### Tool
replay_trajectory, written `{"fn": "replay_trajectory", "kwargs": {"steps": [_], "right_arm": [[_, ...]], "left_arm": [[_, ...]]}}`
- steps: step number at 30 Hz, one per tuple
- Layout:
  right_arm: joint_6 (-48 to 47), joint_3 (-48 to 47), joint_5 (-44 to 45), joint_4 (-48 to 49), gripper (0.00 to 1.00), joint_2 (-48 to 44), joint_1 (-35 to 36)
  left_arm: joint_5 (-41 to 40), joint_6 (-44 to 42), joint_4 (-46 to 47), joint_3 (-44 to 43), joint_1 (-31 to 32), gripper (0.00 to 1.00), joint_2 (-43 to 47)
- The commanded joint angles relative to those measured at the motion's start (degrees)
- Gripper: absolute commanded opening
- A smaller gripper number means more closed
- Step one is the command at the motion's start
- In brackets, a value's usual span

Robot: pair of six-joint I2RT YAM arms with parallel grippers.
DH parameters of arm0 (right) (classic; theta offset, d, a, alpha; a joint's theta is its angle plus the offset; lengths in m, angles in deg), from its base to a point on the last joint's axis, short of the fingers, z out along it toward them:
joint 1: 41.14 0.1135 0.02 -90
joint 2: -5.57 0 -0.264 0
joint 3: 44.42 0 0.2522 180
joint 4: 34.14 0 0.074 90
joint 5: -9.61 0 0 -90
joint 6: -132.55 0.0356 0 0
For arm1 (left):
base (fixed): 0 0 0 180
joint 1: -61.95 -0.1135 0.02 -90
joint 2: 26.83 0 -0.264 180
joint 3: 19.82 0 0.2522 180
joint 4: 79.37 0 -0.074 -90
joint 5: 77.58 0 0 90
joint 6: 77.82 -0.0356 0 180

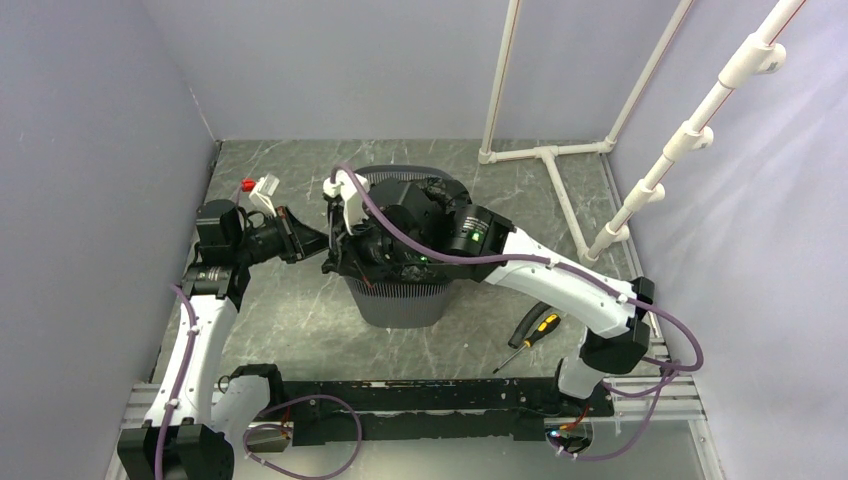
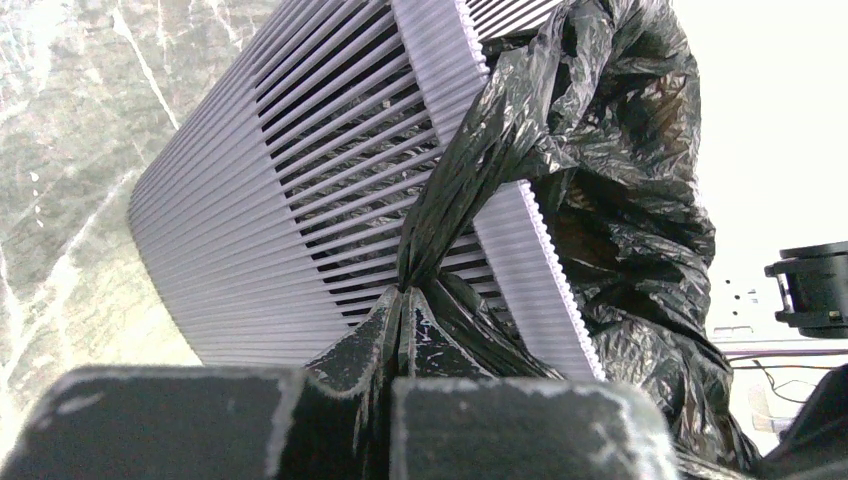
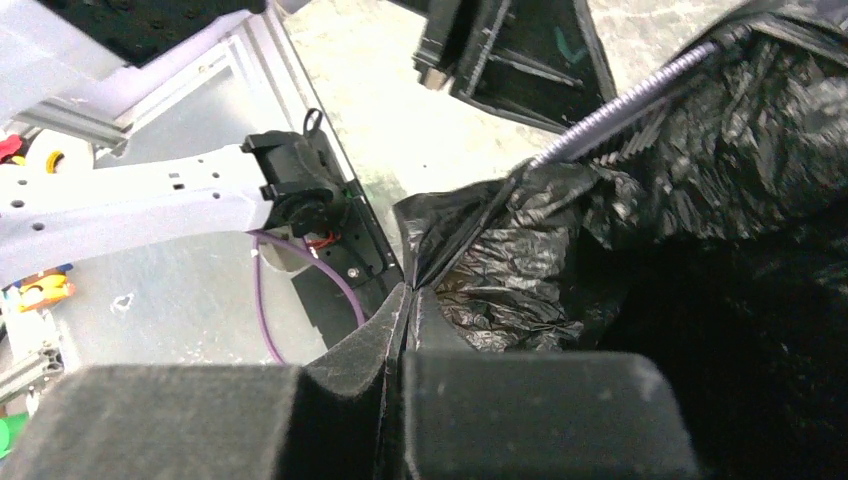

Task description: Put the trash bags into the trash bin

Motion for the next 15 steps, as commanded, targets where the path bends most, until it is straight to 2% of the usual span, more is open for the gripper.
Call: {"fn": "replay_trajectory", "kwargs": {"steps": [1,9,12,15], "right_arm": [[-1.3,-5.3,1.6,-2.6,0.0,2.4,2.3],[0.8,-3.4,8.4,-6.3,0.06,5.9,3.5],[1.0,-3.6,9.8,-6.6,0.16,5.9,3.7],[0.8,-1.4,6.3,-2.8,0.28,3.4,3.8]], "left_arm": [[1.0,2.2,3.6,0.5,0.4,0.03,0.1],[-1.4,0.2,2.1,2.1,0.3,0.03,-0.3],[-3.3,-2.5,1.2,2.8,0.4,0.03,-1.1],[-3.3,-3.7,2.6,2.6,0.3,0.03,-2.2]]}}
